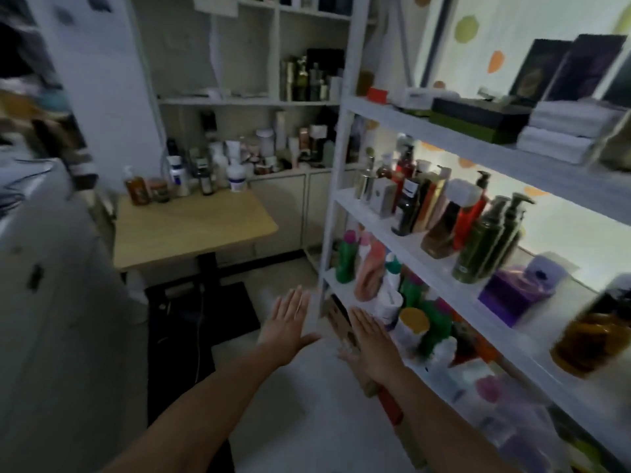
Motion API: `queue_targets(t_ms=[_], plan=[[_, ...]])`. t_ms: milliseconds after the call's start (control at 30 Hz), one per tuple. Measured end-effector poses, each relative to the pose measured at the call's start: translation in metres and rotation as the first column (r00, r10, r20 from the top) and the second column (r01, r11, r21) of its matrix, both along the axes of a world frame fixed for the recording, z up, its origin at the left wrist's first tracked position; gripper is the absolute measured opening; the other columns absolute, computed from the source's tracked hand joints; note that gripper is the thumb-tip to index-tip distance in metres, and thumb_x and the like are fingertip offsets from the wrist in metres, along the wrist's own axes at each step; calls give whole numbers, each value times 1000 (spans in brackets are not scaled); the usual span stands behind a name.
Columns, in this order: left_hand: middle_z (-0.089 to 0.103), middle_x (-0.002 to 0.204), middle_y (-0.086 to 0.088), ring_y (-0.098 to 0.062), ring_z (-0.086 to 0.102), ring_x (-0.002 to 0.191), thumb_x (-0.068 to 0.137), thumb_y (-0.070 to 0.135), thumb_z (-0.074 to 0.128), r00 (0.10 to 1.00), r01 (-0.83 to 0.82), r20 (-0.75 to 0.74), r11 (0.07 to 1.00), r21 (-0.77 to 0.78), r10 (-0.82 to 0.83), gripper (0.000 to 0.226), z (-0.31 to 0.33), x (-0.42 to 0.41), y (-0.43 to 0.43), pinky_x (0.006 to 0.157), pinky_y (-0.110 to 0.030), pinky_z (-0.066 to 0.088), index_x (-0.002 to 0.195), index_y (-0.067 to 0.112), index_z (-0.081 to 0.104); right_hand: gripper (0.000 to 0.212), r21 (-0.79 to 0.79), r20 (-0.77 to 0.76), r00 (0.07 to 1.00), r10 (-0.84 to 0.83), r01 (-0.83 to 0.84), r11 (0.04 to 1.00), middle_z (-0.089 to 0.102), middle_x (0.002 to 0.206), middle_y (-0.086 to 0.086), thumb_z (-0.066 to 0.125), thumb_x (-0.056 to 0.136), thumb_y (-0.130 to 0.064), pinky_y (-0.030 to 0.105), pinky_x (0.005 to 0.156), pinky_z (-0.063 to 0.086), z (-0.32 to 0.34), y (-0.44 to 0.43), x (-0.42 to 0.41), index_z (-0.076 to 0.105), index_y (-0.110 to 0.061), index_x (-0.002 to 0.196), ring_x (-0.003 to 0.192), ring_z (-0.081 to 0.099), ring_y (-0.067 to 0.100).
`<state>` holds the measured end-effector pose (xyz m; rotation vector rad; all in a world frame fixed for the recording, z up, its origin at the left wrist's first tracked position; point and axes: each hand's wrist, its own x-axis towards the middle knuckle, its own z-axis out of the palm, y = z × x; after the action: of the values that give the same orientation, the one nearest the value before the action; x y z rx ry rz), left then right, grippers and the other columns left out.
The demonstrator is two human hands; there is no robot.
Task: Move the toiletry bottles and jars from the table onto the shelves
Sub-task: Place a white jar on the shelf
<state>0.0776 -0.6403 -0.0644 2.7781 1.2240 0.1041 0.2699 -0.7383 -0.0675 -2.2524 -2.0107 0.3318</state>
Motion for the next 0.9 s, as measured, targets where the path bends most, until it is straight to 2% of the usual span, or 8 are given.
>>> queue_targets(t_ms=[67, 200, 267, 367, 433, 500, 567, 900], plan=[[-29, 152, 0, -17, -25, 142, 58, 84, -22, 997, -72, -2, 997, 0, 72, 111, -1, -11, 18, 110, -32, -20, 145, 15, -23, 130, -6, 18, 999, 49, -49, 999, -10, 158, -5, -10, 45, -97, 35, 117, -4, -3, 32, -5, -7, -20, 150, 146, -8, 11], [-29, 154, -4, -19, -25, 142, 89, 69, 18, 977, -208, -46, 978, 32, 209, 89, 3, -20, 65, 114, -35, -17, 145, 14, -25, 118, -6, 15, 988, 155, -155, 988, -14, 158, -5, 9, 59, -92, 38, 118, -2, 0, 97, -11, -10, -20, 150, 145, -11, 12], [-28, 154, -4, -19, -24, 143, 92, 64, 24, 965, -253, -52, 966, 51, 256, 88, 10, -18, 92, 115, -36, -15, 146, 14, -24, 107, 4, 9, 980, 198, -198, 980, -14, 157, -7, 29, 72, -83, 39, 119, -1, 5, 133, -7, -11, -21, 150, 145, -12, 9], [-26, 155, -4, -19, -23, 143, 94, 61, 29, 949, -312, -35, 948, 70, 314, 87, 27, -13, 138, 115, -36, -14, 147, 14, -21, 103, 41, 6, 976, 219, -219, 975, -15, 157, -7, 37, 78, -77, 40, 119, -2, 15, 193, 3, -12, -21, 149, 144, -14, 7], [-23, 156, -4, -18, -22, 144, 94, 60, 31, 936, -351, -13, 934, 64, 353, 86, 35, -8, 166, 116, -36, -14, 148, 14, -20, 106, 42, 6, 967, 253, -253, 967, -16, 157, -7, 28, 74, -83, 37, 118, -3, 20, 227, 10, -13, -20, 149, 141, -18, 5], [-22, 157, -4, -18, -21, 144, 93, 62, 28, 920, -389, -24, 920, 42, 390, 86, 37, -6, 186, 117, -36, -13, 148, 15, -19, 122, 30, -8, 954, 300, -300, 953, -18, 157, -7, 3, 54, -93, 36, 117, -5, 20, 253, 15, -15, -19, 148, 139, -21, 4], [-22, 157, -5, -19, -20, 144, 89, 68, 19, 903, -424, -52, 905, 39, 426, 88, 33, -6, 203, 118, -37, -12, 148, 14, -19, 134, 5, -15, 947, 321, -321, 947, -18, 157, -6, -11, 40, -96, 36, 117, -7, 15, 275, 19, -15, -17, 148, 142, -18, 7], [-25, 156, -3, -18, -21, 144, 92, 66, 25, 806, -592, -38, 804, -63, 591, 88, 17, -25, 269, 119, -38, -9, 147, 16, -22, 133, -27, -66, 892, 447, -450, 893, -18, 157, -6, -9, 41, -97, 36, 117, -6, 9, 369, -7, -15, -20, 149, 144, -15, 9]])
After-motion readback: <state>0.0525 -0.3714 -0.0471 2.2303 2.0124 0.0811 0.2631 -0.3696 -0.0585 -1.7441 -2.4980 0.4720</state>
